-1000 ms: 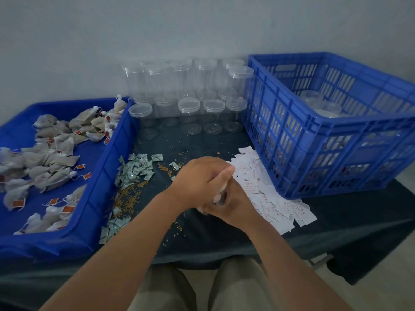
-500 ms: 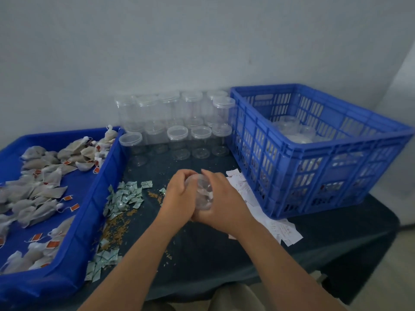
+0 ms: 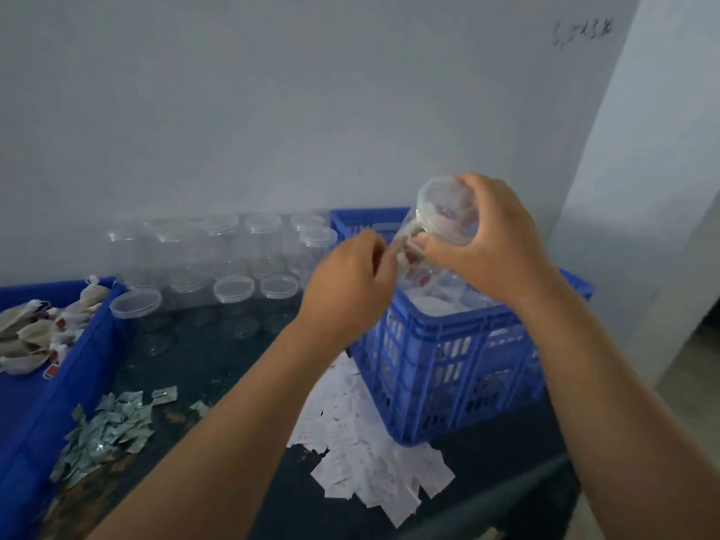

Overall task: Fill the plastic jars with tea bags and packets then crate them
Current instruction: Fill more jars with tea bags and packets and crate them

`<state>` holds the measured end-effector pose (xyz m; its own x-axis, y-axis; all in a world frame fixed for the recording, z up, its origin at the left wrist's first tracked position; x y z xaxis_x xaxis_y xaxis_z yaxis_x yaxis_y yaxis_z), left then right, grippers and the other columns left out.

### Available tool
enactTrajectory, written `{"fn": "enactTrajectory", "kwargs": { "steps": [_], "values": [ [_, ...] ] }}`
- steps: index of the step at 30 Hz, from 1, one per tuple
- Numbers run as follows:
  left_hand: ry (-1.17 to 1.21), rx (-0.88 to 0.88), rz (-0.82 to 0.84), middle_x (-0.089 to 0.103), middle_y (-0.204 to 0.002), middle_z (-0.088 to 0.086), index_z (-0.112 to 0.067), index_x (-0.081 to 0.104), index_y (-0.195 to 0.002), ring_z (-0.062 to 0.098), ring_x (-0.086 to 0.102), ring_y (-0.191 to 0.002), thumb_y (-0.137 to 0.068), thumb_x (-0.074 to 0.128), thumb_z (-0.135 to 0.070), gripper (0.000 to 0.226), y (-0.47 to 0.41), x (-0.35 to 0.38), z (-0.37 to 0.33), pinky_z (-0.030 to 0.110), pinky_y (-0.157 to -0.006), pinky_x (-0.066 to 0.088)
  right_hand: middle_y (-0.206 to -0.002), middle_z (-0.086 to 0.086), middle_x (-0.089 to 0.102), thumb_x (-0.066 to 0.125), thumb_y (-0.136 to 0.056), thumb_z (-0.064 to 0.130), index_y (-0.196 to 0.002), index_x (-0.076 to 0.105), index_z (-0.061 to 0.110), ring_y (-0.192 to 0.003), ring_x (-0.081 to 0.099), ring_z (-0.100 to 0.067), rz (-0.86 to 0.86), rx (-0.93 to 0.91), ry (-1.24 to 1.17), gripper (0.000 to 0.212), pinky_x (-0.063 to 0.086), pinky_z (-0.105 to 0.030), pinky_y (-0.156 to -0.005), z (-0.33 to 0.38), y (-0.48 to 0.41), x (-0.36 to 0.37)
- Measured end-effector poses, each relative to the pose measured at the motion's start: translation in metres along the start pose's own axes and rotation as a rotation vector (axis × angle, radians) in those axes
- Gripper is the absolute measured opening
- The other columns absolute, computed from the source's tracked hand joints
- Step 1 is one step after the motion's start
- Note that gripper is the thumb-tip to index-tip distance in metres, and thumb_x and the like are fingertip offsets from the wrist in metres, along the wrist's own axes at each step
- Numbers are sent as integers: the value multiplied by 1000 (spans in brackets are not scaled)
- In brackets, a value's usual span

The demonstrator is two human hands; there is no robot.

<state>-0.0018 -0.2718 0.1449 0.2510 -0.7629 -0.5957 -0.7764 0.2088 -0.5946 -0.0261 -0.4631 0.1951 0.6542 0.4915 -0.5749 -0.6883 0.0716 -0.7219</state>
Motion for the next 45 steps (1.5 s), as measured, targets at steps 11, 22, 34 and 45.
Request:
{"fn": "enactTrajectory", "kwargs": {
  "steps": [11,22,34,45],
  "values": [
    [141,240,94,50,-57,6,-8,52,-60,24,44,-59,-92,38,-24,39,6,97,7,49,-83,41,-149,-9,57,81,-78,65,-152,50,29,-126,60,-30,555,332,353,88,50,-40,-97,-143,-12,46],
    [165,192,71,55,-59,8,-5,58,-60,25,48,-60,-89,44,-20,36,8,96,5,45,-83,40,-171,2,34,70,-79,82,-162,37,41,-155,37,-25,1176,454,464,98,35,-44,-124,-148,-19,59],
    [184,172,141,59,-60,11,-2,60,-60,30,50,-60,-89,45,-17,37,10,90,1,44,-84,44,-86,-15,75,10,-101,82,-99,76,3,-85,68,-32,245,413,277,102,48,-40,-70,-138,12,37],
    [420,59,256,68,-121,-15,-26,74,-99,1,60,-119,-102,67,-32,10,37,60,20,20,-101,47,-57,5,59,25,-110,52,-74,75,11,-62,54,-12,-559,481,-277,74,37,-11,-64,-144,34,20]
  ]
}}
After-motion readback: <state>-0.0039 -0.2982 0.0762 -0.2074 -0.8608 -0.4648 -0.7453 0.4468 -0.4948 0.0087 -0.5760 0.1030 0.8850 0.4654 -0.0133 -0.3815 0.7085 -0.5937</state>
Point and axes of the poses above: each hand's wrist, its own y-axis away from the middle knuckle, its own x-axis out of the palm, z = x × y, the point moved 4 cm from there along -y, towards the middle knuckle
